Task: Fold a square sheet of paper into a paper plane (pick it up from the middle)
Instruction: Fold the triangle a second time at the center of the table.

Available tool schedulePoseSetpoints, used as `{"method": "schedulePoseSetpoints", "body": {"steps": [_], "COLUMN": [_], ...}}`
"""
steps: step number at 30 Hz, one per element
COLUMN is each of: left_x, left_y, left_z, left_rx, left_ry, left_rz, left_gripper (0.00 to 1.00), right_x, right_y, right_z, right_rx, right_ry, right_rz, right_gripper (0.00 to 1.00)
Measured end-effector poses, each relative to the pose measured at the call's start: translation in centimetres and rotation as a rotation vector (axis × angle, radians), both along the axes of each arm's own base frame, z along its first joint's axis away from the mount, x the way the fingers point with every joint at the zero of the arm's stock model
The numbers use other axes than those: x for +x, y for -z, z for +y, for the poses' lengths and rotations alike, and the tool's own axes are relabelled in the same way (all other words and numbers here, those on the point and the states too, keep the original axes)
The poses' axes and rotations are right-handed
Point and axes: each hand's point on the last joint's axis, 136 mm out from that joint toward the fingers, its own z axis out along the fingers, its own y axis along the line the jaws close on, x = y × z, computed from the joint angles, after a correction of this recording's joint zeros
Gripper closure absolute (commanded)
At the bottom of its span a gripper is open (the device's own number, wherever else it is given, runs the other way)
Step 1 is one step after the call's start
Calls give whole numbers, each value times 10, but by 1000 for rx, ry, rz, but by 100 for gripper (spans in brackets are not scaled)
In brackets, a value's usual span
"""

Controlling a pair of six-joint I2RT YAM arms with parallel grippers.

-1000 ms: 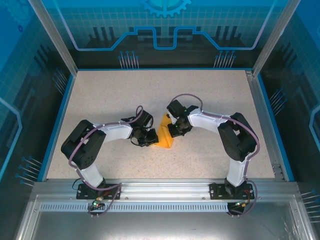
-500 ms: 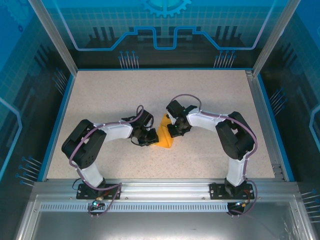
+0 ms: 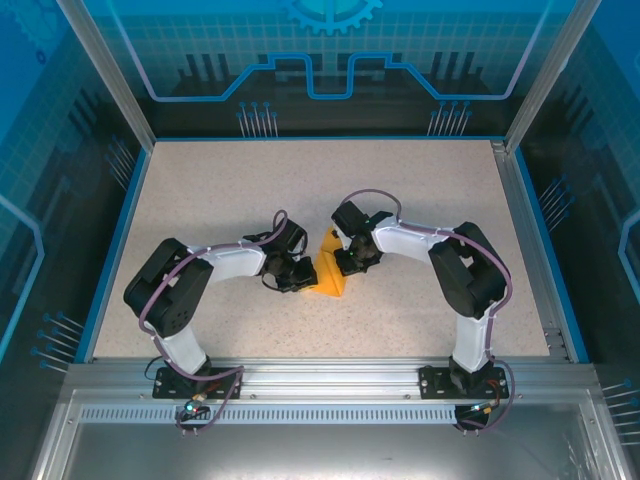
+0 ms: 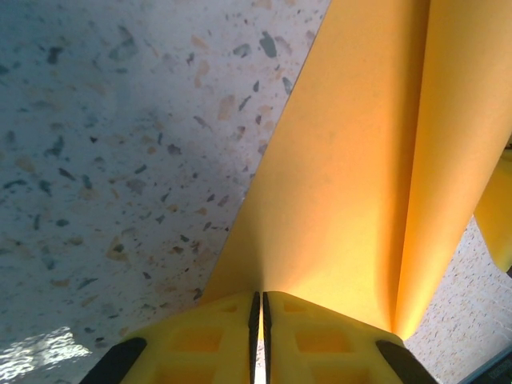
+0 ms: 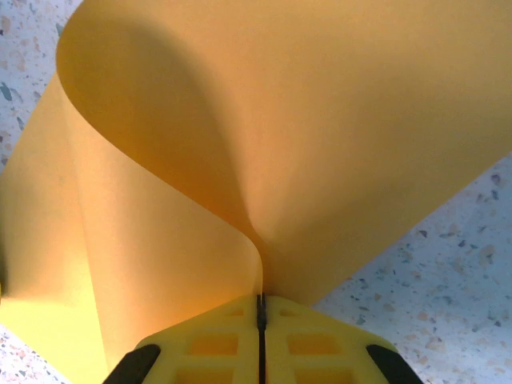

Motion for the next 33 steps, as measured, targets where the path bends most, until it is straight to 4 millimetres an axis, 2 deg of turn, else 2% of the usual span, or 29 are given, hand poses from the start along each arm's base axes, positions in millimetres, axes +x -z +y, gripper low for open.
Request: {"method": "schedulePoseSetpoints", "body": {"steps": [15,22,33], "left_x": [0,0,0], "left_y": [0,0,0], "left_z": [0,0,0], "left_rx": [0,0,0], "left_ry": [2,2,3], "left_rz": [-1,-1,3], "left_gripper": [86,86,86], "right_x": [1,4,2], "right_y": [-2,-14,-8], "right_z": [1,3,2], "right_rx": [2,22,9], "right_ry": [0,-8,-13], "right_rz": [-2,-31,-16], "right_gripper": [92,92,92]}}
